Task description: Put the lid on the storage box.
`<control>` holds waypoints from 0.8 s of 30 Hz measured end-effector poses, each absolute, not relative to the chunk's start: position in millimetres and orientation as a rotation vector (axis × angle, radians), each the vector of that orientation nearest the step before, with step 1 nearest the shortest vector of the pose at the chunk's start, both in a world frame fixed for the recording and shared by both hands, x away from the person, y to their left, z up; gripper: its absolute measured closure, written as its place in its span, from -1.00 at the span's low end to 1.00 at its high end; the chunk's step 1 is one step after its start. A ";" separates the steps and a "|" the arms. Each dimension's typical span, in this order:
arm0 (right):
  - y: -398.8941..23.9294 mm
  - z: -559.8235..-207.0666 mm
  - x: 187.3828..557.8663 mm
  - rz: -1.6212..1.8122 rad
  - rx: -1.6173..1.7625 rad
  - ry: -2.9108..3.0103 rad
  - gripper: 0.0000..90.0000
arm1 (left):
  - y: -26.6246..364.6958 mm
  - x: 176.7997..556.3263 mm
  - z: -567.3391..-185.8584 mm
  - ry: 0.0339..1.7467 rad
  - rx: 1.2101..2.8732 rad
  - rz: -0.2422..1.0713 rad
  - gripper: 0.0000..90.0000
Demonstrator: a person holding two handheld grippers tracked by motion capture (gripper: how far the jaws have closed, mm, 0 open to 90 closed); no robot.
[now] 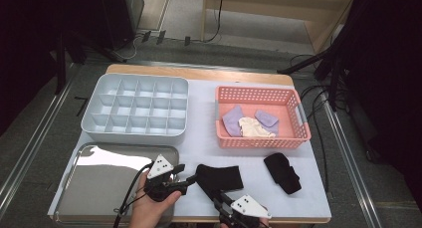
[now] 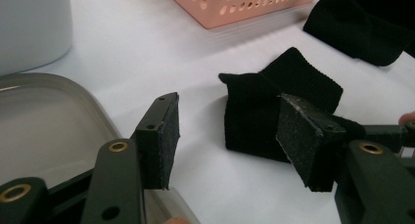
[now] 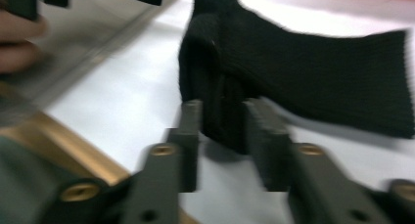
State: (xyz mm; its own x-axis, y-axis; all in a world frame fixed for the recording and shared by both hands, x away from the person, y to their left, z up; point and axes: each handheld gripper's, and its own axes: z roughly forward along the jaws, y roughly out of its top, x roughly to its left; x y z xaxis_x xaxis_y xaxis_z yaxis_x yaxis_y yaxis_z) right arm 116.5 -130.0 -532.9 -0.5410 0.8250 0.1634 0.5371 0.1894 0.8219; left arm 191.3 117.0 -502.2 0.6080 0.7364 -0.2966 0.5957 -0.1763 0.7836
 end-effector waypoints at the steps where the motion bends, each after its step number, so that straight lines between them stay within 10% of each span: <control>1: -130.4 -532.8 117.1 1.268 1.279 2.155 0.84 | 115.9 192.8 -502.4 1.074 1.862 0.147 0.01; 10: -141.8 -530.5 129.8 1.273 1.149 2.272 0.94 | 103.1 204.0 -506.2 1.049 1.891 -0.068 0.27; 17: -148.6 -530.6 133.7 1.281 1.132 2.277 0.93 | 97.9 200.3 -505.3 1.030 1.957 -0.010 1.00; 24: -159.4 -532.6 149.6 1.269 1.237 2.169 0.92 | 96.7 193.7 -503.6 0.977 2.003 0.004 1.00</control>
